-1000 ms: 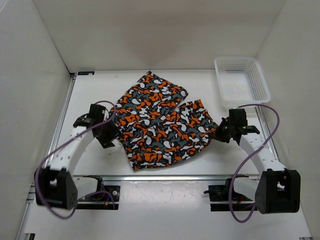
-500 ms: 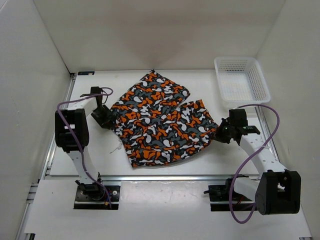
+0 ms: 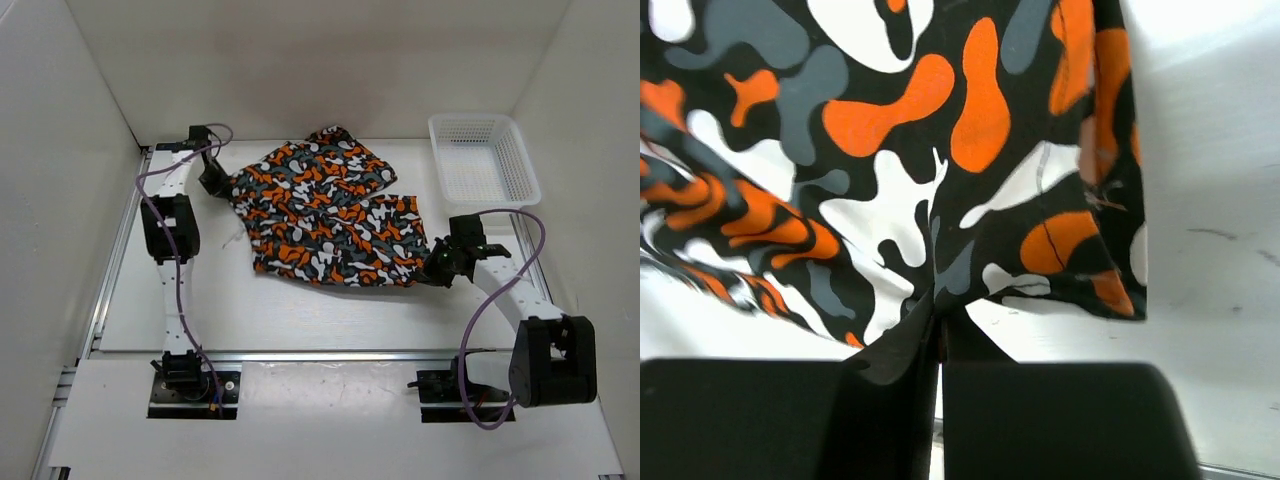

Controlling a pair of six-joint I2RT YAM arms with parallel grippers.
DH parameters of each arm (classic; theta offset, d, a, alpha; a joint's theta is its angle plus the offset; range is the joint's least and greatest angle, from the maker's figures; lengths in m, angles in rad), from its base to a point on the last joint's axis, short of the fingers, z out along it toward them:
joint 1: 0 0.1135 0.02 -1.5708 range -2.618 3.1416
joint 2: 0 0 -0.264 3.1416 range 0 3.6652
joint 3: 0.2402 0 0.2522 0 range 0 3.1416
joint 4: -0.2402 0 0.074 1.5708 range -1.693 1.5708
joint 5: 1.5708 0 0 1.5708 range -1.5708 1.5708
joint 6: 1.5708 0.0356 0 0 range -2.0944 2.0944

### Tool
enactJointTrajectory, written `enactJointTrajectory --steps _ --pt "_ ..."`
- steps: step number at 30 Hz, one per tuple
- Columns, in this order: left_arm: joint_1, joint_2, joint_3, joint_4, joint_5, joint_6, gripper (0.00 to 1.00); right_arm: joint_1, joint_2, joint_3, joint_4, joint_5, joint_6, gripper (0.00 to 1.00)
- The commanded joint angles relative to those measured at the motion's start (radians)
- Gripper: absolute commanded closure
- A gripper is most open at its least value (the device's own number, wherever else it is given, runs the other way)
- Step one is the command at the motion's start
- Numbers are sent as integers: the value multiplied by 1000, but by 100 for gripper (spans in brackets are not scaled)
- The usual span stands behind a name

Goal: Fold and stack the shorts
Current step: Fold the shorts

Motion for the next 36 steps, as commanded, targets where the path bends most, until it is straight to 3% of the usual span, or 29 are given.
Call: enactJointTrajectory --steps 1,2,3,5,7,9,13,17,18,19,21,22,26,36 --pt "-8 92 296 -95 0 56 82 30 36 -1 14 -19 62 100" --pt "-8 106 350 -113 0 56 72 55 46 -1 14 -5 91 100" --pt "1 94 391 -127 12 70 46 67 69 10 14 4 102 100" --pt "1 28 348 -127 21 70 24 108 89 38 14 47 140 100" --pt "-10 -133 205 -115 0 94 0 135 117 59 14 82 167 100" --pt "-25 -254 99 -106 -43 107 0 168 146 94 25 105 187 100" --pt "-48 -624 -299 -95 -112 96 2 220 201 165 25 141 187 100" --pt "-48 -883 -668 -34 -60 19 39 242 224 193 43 150 187 100" --pt "-48 -921 -740 6 -25 1 55 242 225 193 44 150 187 100" --pt "-57 -984 -869 30 12 -23 58 242 225 193 44 150 187 100" --pt "-71 -1023 -984 73 141 -51 58 242 212 179 44 150 178 100" --pt "-94 -1035 -1065 108 174 -69 47 242 200 179 44 150 178 100" --pt "-163 -1044 -1173 168 208 -120 26 242 178 139 44 159 178 100" --pt "-234 -928 -1216 262 115 -189 25 242 100 68 44 159 187 100"
